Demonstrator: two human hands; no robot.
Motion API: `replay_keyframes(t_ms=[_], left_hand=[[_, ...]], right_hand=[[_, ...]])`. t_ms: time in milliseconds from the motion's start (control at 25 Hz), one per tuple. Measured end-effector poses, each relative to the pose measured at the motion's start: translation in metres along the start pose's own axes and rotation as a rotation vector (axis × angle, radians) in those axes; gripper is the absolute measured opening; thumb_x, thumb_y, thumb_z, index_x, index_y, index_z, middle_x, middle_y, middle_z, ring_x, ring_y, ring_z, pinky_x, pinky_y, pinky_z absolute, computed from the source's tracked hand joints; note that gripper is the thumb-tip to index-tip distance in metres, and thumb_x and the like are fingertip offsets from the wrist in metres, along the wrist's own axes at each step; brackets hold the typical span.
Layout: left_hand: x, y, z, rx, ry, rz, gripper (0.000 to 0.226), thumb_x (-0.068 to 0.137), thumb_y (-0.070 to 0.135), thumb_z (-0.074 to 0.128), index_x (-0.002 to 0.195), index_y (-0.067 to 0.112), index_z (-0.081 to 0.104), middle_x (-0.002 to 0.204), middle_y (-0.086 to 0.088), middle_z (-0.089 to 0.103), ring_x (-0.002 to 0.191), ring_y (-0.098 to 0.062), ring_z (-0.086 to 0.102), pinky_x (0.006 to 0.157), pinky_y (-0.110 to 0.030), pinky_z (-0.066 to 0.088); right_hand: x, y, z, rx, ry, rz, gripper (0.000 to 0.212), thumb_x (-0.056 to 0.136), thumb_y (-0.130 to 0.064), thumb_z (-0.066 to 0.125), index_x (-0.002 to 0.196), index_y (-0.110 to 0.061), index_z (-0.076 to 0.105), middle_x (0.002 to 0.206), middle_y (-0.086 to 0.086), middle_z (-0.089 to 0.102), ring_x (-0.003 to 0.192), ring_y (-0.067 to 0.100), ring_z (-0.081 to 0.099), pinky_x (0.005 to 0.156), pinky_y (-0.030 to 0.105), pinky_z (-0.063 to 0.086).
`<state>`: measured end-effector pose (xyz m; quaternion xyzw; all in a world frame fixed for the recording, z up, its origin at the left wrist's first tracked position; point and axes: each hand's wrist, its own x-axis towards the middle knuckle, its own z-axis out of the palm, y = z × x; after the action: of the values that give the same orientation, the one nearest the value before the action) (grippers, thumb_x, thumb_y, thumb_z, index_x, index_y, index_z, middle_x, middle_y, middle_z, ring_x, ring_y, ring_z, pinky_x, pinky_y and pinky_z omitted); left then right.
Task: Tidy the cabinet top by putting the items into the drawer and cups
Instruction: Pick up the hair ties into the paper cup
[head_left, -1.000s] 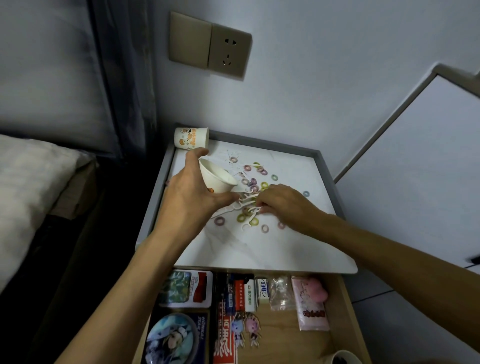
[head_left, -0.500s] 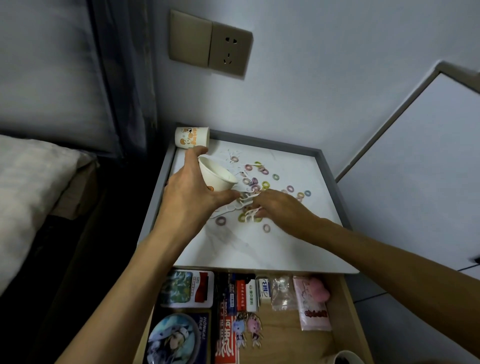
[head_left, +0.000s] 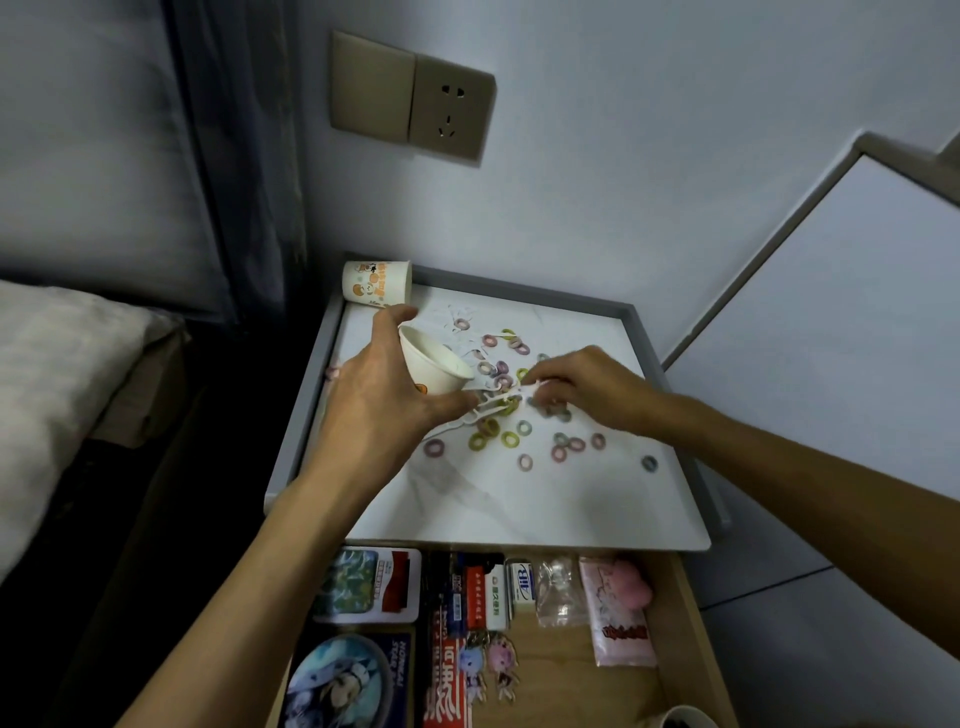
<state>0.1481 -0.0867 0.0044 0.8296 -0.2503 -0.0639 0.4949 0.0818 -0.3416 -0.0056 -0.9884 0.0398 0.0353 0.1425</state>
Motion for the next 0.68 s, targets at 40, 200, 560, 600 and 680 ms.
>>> replay_keyframes(t_ms=[40,200,560,600,680], left_hand=[[0.0,0.0,0.0,0.015,-0.009,0.003,0.094,0.063,0.041,0.087,0.14,0.03,0.034,0.119,0.001,0.057,0.093,-0.018,0.057,0.076,-0.028,0.046],[0.0,0.0,0.001,0.012,-0.04,0.018,0.093,0.063,0.035,0.088,0.139,0.029,0.034,0.112,0.003,0.056,0.079,-0.009,0.057,0.066,-0.017,0.049],[0.001,0.0,-0.005,-0.001,-0.004,0.02,0.095,0.06,0.037,0.089,0.138,0.03,0.036,0.111,0.003,0.059,0.097,-0.021,0.057,0.078,-0.033,0.05],[0.001,0.0,-0.007,-0.011,0.01,0.017,0.094,0.06,0.036,0.089,0.138,0.03,0.036,0.111,0.004,0.058,0.097,-0.02,0.057,0.079,-0.034,0.051],[0.0,0.001,-0.01,-0.027,0.03,0.016,0.095,0.06,0.034,0.089,0.139,0.029,0.036,0.111,0.007,0.053,0.097,-0.019,0.055,0.081,-0.036,0.053]], right_hand=[[0.001,-0.009,-0.01,0.087,0.072,0.017,0.023,0.094,-0.017,0.061,0.115,-0.014,0.07,0.098,0.001,0.074,0.076,-0.001,0.064,0.07,0.009,0.046],[0.009,-0.064,-0.05,0.389,0.124,-0.059,0.018,0.089,-0.015,0.068,0.105,-0.014,0.073,0.082,-0.003,0.075,0.07,0.013,0.068,0.069,0.022,0.055],[0.028,-0.066,-0.032,0.429,0.162,-0.039,0.014,0.093,-0.015,0.062,0.102,-0.017,0.072,0.093,-0.005,0.072,0.082,0.006,0.067,0.073,0.018,0.051],[0.03,-0.053,-0.018,0.284,0.14,-0.005,0.015,0.09,-0.016,0.066,0.103,-0.017,0.072,0.093,-0.007,0.071,0.081,0.004,0.065,0.072,0.016,0.047],[0.033,-0.033,0.016,-0.029,0.022,0.019,0.02,0.086,-0.02,0.071,0.106,-0.017,0.071,0.097,-0.002,0.068,0.088,0.01,0.063,0.075,0.02,0.043]])
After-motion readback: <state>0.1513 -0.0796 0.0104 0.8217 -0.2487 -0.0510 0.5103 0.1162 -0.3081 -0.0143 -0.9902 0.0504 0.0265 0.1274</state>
